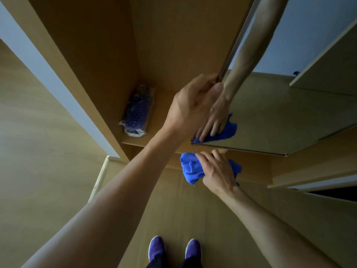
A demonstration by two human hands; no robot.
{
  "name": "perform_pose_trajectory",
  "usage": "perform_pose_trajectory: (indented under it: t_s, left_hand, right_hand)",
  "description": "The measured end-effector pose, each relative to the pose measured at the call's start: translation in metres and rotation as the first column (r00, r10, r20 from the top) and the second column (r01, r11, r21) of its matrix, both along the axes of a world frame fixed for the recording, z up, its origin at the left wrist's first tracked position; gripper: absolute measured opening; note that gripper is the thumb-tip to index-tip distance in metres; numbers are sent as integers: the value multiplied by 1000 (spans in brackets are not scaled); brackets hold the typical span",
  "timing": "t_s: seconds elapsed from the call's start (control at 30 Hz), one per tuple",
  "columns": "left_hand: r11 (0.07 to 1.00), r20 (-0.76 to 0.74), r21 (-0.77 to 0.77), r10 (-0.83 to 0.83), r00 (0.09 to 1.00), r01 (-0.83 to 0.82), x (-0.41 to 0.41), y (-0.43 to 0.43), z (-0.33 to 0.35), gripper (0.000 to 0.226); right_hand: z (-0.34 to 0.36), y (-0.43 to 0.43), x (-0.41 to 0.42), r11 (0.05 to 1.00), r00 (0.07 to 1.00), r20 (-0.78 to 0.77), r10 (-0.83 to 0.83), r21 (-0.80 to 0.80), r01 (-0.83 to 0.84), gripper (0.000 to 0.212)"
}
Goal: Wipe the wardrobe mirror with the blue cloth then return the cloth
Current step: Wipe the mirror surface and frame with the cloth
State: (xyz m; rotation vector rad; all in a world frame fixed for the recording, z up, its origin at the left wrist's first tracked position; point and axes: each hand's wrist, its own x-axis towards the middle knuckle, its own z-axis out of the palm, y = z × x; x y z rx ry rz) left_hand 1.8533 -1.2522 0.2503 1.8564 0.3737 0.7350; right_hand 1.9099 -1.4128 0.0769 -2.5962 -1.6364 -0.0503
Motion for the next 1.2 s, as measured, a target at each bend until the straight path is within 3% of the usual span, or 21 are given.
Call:
perform_pose_trajectory:
  t_s: [0.1,0.17,0.23,0.33,0.43,0.5,0.6,0.7,0.8,0.87,1.1,1.2]
  left_hand:
    - [998,-84,-56,5,996,-10,-7,-8,-17,30]
    - [997,-113,-72,-2,994,-6,-9,-13,-30,36]
    - [996,-149,-88,-6,989,-7,-10,-16,-42,38]
    - [995,-189,-97,1,982,-19,-10,-19,-53,37]
    - [995,-218,-102,2,976,-24,-10,-20,-58,35]
    - [995,-253,-98,-1,968,-25,-11,-21,-62,33]
    - [995,-280,-100,-5,960,-24,-13,-20,-71,30]
    - [996,-335,-86,2,942,-33,-14,-18,-80,29]
    - [996,-356,-82,6,934,-38,-16,-16,-92,28]
    - [996,-349,-77,4,937,-33,-16,-14,-98,26]
    - [997,-316,11,73,946,-73,-12,-13,-107,34]
    - [993,-294,35,117,949,-112,-9,-17,-108,30]
  right_hand:
    - [1,-23,-13,969,924,-309,-226,30,247,54]
    - [6,-26,-20,898,710,-599,-371,-37,438,28]
    - [7,-27,-22,823,479,-775,-412,-90,561,20]
    - [7,-27,-18,760,369,-837,-404,-81,645,25]
    - [13,-24,-15,680,175,-935,-309,-88,728,22]
    - [17,-23,-16,617,3,-973,-230,-143,774,21]
    - [14,-18,-20,514,-351,-924,-153,-378,770,17]
    - [3,-11,-27,543,-573,-818,39,-464,700,19]
    - [-2,-1,-33,543,-666,-681,305,-450,709,21]
    - [-5,6,-32,504,-676,-615,407,-465,727,23]
    - [-10,38,-21,407,-655,-458,601,-531,744,30]
    - [-10,45,-22,408,-645,-394,654,-534,740,34]
